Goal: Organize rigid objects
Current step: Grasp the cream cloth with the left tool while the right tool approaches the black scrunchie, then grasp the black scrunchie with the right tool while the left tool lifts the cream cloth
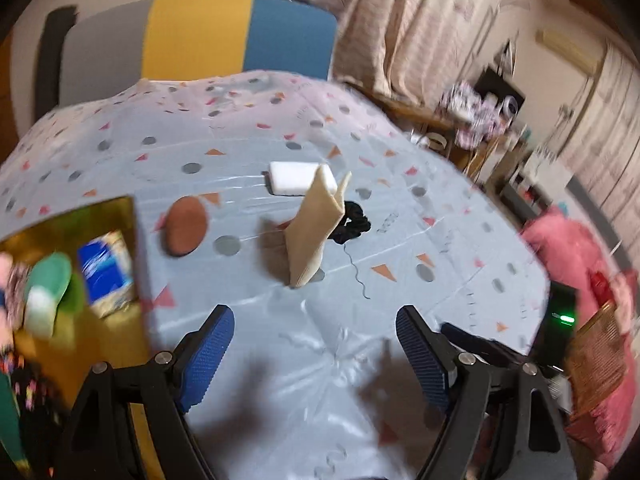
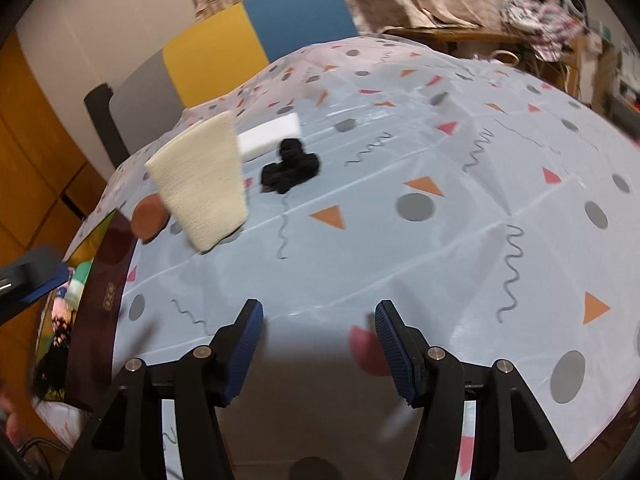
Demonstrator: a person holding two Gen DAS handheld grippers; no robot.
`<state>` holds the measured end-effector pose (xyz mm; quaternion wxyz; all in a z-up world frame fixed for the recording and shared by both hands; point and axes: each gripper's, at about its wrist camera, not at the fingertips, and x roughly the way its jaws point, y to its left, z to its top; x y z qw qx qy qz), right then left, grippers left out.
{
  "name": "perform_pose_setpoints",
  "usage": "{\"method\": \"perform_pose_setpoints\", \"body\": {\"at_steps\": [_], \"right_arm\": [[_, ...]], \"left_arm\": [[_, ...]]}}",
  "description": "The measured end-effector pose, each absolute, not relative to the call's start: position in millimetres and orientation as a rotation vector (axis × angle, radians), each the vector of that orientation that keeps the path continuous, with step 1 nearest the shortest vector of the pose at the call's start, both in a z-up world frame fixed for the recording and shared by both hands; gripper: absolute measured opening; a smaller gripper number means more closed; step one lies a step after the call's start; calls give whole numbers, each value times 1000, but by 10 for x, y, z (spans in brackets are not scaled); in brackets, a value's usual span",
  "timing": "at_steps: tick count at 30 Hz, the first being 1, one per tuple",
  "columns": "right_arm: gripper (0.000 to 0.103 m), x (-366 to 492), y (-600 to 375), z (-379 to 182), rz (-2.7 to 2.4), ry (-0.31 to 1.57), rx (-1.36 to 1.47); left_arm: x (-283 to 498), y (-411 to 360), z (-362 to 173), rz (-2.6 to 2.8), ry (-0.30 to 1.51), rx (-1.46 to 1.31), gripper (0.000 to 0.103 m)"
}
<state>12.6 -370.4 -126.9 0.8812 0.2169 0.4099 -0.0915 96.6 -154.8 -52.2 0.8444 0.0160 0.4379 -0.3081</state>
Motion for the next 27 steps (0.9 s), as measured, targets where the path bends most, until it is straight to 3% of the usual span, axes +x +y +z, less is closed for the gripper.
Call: {"method": "perform_pose_setpoints", "body": {"at_steps": [14,16,18,20,27], "right_arm": [[61,118,-3991,-1346,-175,832,517],[61,152,-4001,-1338,-169,828,516],[61,189,-4006,-1324,-165,825,507],[62,241,-4014,-1308,-158,821,497],[62,601,-4005,-1241,-133,798,422]], "left_arm": [[1753,-2258,-1006,-575,999,71,81],[1831,-2296,-1055,-580,1008,53,73],[1886,-2311,-1109,-596,1019,34,44],[1923,-2320,-1174,-596,1041,33,26],[1866,-2085,-1271,-580,1040,-30,17]]}}
